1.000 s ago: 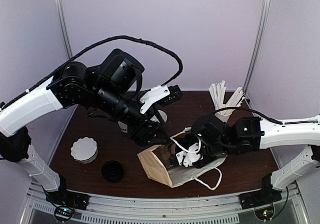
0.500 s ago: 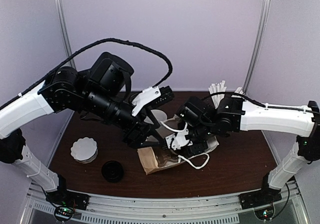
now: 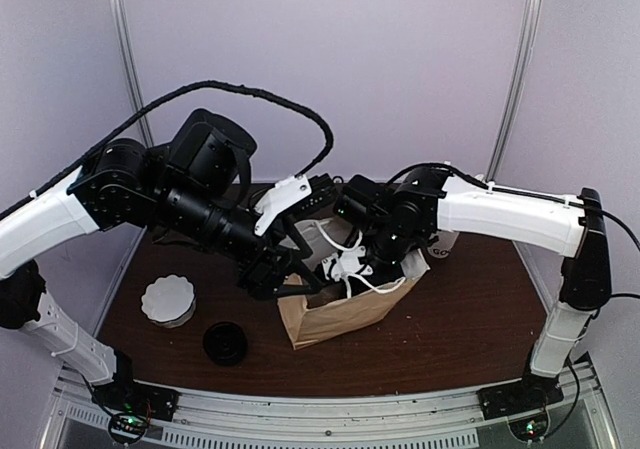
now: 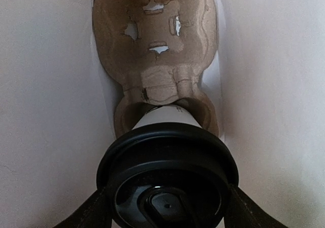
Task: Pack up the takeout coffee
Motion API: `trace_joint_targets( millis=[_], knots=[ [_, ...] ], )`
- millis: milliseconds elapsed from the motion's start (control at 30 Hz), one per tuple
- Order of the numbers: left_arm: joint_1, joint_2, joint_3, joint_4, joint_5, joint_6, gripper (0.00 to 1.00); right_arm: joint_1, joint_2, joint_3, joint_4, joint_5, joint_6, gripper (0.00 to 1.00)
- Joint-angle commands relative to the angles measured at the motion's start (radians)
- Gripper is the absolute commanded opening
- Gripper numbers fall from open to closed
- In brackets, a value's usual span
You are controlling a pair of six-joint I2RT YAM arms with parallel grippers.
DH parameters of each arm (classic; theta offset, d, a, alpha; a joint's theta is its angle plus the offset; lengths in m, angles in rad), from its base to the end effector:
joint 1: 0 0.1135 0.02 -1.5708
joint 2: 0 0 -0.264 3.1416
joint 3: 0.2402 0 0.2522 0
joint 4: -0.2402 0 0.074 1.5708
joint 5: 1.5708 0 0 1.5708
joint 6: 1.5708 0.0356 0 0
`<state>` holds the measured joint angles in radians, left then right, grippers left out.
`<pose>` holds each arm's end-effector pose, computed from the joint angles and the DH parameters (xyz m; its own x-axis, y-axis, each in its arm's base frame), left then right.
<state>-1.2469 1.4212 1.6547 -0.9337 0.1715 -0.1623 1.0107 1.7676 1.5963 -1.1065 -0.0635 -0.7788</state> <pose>0.0861 -0.2754 0.4193 -0.3600 0.5722 -0.7369 0.9297 0.2861 -0.2321 0.1866 0.3018 0.2849 0.2387 -0.9388 -0.2482 -0.9660 -0.2034 -0.1596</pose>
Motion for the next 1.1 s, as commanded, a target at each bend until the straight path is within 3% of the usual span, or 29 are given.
trace_joint_targets(
  millis=[0,400,833,1067],
  knots=[
    [0.007,-0.02,0.004,0.044,-0.01,-0.002,0.68,-0.028,0.058,0.051,-0.135,-0.082,0.038,0.57],
    [0.019,-0.009,0.016,0.041,-0.004,0.009,0.68,-0.072,0.156,0.175,-0.285,-0.214,0.024,0.55],
    [0.04,-0.005,0.011,0.035,0.006,0.008,0.68,-0.101,0.15,-0.013,-0.066,-0.152,0.061,0.53],
    [0.04,-0.008,0.0,0.041,0.012,0.004,0.68,-0.101,0.148,-0.05,-0.044,-0.149,0.085,0.53]
  ],
)
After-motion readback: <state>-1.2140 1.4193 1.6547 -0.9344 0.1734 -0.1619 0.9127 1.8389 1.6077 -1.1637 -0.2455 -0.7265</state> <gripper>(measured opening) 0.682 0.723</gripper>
